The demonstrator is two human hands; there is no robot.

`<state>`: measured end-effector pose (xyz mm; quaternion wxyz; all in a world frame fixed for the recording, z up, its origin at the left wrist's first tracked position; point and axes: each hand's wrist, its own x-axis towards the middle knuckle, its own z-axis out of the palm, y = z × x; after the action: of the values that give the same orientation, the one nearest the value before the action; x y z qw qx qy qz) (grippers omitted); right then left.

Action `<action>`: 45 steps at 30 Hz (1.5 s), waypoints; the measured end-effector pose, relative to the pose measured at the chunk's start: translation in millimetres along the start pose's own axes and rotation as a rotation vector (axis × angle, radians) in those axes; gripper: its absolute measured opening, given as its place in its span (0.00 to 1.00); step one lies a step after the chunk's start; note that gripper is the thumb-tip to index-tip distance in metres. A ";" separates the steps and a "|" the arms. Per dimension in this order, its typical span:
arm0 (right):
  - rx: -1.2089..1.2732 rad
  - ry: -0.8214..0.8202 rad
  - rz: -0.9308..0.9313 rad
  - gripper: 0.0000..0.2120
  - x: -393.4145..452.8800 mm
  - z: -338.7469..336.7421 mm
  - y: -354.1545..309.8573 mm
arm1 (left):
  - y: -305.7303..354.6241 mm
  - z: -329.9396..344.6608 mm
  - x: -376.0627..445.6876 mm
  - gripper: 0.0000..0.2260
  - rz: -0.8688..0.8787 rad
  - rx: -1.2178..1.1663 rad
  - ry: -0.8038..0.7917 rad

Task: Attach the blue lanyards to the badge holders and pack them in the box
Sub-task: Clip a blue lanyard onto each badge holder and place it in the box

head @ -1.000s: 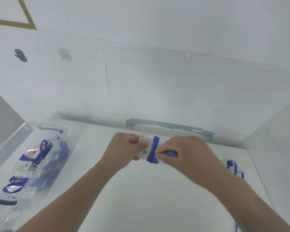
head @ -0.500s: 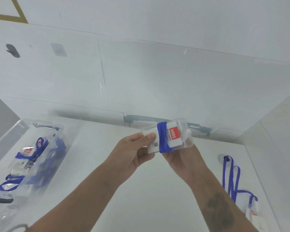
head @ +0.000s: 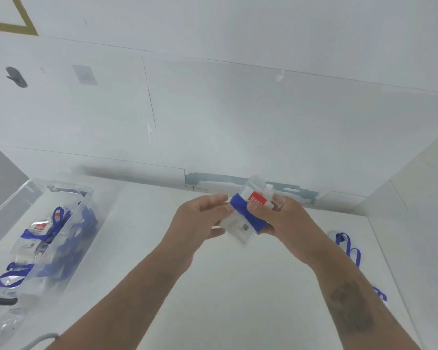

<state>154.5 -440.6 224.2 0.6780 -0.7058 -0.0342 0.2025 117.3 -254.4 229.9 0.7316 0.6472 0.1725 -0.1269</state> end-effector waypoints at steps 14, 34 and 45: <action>0.109 0.359 -0.018 0.17 -31.0 51.3 27.0 | -18.7 8.3 -2.9 0.06 0.067 0.147 0.198; 0.181 0.104 0.075 0.20 -42.2 109.6 54.3 | -55.7 -36.5 -41.3 0.10 0.000 0.086 0.384; 0.138 0.059 0.092 0.18 -11.4 146.7 77.2 | -75.7 -86.0 -21.3 0.11 -0.011 0.065 0.403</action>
<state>77.8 -312.0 152.2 0.7157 -0.6639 0.0326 0.2144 59.5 -179.8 161.6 0.6601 0.6819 0.3149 -0.0045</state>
